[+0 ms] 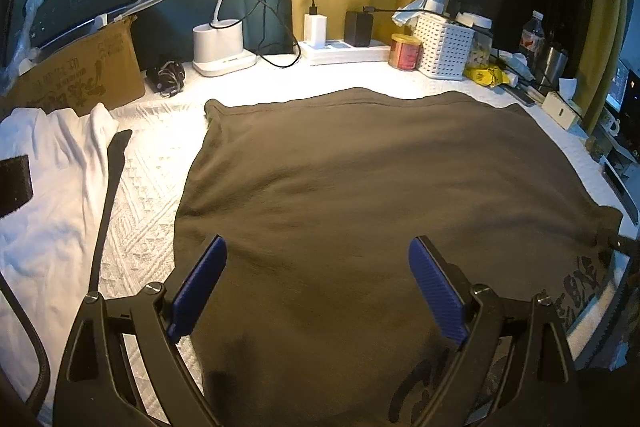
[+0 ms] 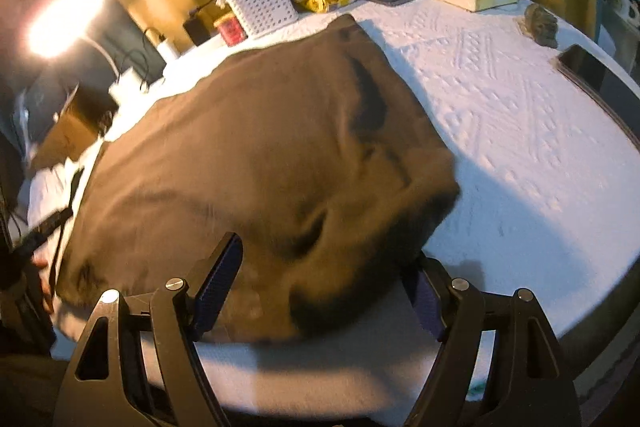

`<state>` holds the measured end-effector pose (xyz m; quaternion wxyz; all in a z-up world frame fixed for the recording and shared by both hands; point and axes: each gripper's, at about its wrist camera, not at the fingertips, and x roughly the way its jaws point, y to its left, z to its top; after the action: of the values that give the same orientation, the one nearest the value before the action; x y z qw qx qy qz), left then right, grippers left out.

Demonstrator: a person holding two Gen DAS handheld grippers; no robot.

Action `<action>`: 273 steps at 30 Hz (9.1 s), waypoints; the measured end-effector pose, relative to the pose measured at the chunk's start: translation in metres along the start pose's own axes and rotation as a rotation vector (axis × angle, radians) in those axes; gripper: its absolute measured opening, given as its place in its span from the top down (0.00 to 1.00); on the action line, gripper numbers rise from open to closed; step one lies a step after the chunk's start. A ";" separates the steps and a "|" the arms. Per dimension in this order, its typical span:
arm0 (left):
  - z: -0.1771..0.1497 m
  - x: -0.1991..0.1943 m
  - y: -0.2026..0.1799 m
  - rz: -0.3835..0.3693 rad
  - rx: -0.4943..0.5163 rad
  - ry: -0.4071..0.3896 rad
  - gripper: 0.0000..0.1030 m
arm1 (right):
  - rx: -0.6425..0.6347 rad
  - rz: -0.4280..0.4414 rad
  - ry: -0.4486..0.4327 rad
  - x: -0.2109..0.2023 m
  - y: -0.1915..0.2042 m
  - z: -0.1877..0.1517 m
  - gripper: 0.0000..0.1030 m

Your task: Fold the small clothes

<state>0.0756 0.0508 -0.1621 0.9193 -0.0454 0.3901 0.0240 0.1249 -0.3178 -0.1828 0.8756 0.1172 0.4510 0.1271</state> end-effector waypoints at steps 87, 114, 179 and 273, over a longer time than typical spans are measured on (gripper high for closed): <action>-0.016 -0.022 0.123 0.064 -0.213 -0.079 0.11 | -0.833 0.467 0.221 0.116 0.341 -0.003 0.85; 0.023 -0.017 0.095 0.045 -0.072 -0.093 0.11 | -0.822 0.566 0.145 0.043 0.290 -0.005 0.32; 0.070 0.041 0.114 0.058 -0.028 0.003 0.97 | -0.471 0.293 0.069 0.145 0.186 0.086 0.32; -0.007 -0.016 0.006 -0.173 0.109 0.093 0.35 | -0.507 0.263 0.047 0.028 0.102 -0.006 0.44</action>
<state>0.0594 0.0561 -0.1555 0.8999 -0.0297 0.4279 -0.0786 0.1239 -0.2118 -0.1746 0.8422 -0.0507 0.4062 0.3510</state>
